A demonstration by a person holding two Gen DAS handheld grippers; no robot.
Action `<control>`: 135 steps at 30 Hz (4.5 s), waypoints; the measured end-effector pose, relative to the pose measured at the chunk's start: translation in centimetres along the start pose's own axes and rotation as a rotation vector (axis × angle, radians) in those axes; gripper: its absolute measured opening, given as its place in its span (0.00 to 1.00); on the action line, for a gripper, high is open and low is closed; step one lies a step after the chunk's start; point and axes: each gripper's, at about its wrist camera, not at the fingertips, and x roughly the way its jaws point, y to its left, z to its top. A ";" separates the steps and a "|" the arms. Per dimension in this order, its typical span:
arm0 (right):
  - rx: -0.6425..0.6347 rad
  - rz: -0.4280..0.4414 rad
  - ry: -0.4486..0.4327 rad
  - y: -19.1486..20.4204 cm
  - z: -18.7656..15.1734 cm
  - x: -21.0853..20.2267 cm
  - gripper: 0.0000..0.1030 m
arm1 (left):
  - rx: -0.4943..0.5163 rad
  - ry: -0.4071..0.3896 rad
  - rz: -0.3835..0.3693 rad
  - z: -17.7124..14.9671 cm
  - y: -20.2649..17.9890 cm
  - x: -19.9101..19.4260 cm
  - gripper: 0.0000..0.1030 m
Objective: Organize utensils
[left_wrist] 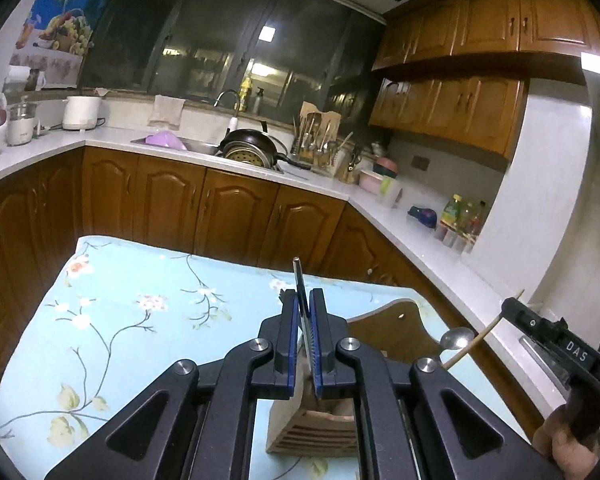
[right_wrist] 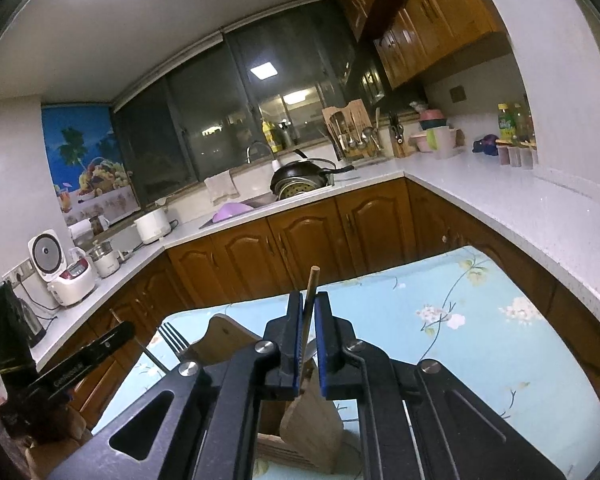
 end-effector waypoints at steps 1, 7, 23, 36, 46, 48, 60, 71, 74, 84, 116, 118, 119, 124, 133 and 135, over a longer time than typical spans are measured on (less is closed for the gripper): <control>0.002 -0.001 0.004 0.0 0.1 0.0 0.06 | 0.000 0.001 0.001 0.1 0.1 -0.3 0.04; 0.013 0.005 0.028 -0.2 0.3 0.1 0.11 | -0.008 0.022 0.006 0.4 0.3 -0.4 0.06; 0.089 0.067 0.037 -1.4 -2.3 -5.6 0.92 | -0.053 0.036 0.075 -3.5 2.1 -9.1 0.76; 0.141 0.035 0.161 -3.1 -9.9 -10.5 0.93 | -0.141 0.218 0.139 -9.3 4.3 -16.4 0.76; 0.120 -0.005 0.257 -2.9 -13.5 -11.3 0.93 | -0.139 0.302 0.141 -10.9 2.8 -18.1 0.76; 0.117 -0.002 0.260 -2.7 -13.7 -11.3 0.93 | -0.133 0.311 0.142 -10.9 2.4 -18.1 0.76; 0.037 -0.019 0.304 -1.3 -13.9 -9.2 0.85 | -0.076 0.399 0.140 -10.8 1.6 -14.6 0.70; 0.019 -0.024 0.385 -1.5 -14.1 -5.0 0.60 | -0.042 0.519 0.137 -10.5 1.6 -8.3 0.44; 0.014 -0.023 0.416 -1.6 -14.1 -3.3 0.54 | -0.021 0.542 0.142 -10.5 1.2 -6.5 0.41; -0.043 -0.057 0.522 -1.3 -15.1 1.7 0.33 | 0.047 0.582 0.159 -11.5 0.3 -2.6 0.23; -0.023 0.077 0.323 2.1 -9.1 -7.0 0.05 | -0.031 0.343 0.024 -6.7 0.9 -14.0 0.03; -0.021 0.083 0.307 2.2 -8.7 -7.7 0.05 | -0.036 0.311 0.017 -6.0 0.9 -15.6 0.03; -0.023 0.088 0.293 2.4 -8.3 -8.3 0.05 | -0.036 0.296 0.015 -5.7 0.8 -16.4 0.03; -0.024 0.103 0.225 2.8 -6.3 -10.3 0.05 | -0.037 0.225 0.006 -4.3 0.8 -19.7 0.03; -0.025 0.109 0.117 2.9 -3.6 -12.8 0.05 | -0.035 0.138 -0.012 -3.0 0.5 -22.8 0.03; -0.026 0.107 0.108 2.9 -3.3 -13.0 0.05 | -0.034 0.129 -0.016 -2.7 0.5 -22.8 0.03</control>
